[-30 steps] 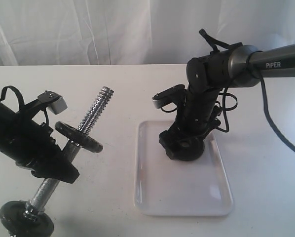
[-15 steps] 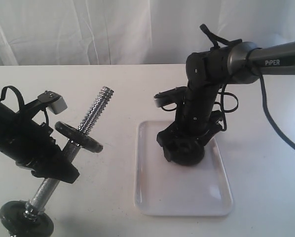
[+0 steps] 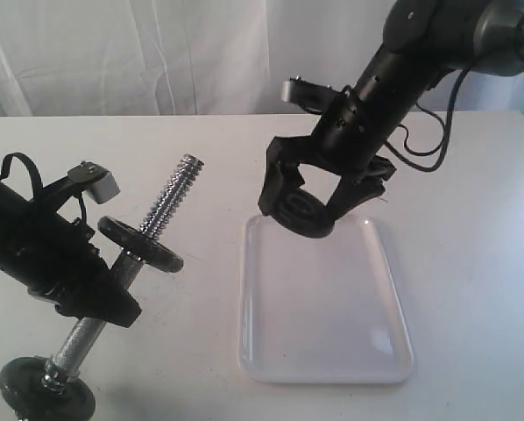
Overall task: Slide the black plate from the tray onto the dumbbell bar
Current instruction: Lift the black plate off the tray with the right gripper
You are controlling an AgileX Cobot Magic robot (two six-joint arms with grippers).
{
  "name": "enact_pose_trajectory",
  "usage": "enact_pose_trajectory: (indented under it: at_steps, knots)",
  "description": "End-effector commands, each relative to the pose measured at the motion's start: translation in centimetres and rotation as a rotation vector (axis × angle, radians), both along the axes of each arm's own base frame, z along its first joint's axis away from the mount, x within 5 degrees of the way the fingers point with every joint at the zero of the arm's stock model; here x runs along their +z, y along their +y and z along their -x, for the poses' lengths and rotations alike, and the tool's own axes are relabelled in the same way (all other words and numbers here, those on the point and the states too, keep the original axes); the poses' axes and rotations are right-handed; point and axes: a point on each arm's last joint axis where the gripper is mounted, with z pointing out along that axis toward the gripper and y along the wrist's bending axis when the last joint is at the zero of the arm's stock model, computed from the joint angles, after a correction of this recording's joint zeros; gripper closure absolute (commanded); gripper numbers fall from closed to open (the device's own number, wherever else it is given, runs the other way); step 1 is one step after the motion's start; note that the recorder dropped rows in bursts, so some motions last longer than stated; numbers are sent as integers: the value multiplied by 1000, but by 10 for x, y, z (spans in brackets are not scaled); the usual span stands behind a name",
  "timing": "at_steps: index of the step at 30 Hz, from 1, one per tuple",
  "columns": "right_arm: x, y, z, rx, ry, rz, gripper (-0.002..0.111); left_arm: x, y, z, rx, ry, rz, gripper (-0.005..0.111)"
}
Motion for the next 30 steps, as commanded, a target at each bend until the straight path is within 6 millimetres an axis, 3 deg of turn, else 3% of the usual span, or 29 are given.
enact_pose_trajectory:
  at_steps: [1,4,12,21,30]
  knots:
    - [33,-5,-2,-58,-17,-231,108,25,-7,7,-2,16,133,107]
    - [47,5,-1,-72,-3,-419,108,24,-6,7,-17,8,117,107]
    - [58,13,-2,-122,47,-578,108,23,-5,8,-30,5,98,107]
    - [82,5,15,-112,-8,-532,108,23,-5,9,-45,12,93,107]
    - [51,2,29,-123,87,-490,108,24,-5,10,-62,14,97,107]
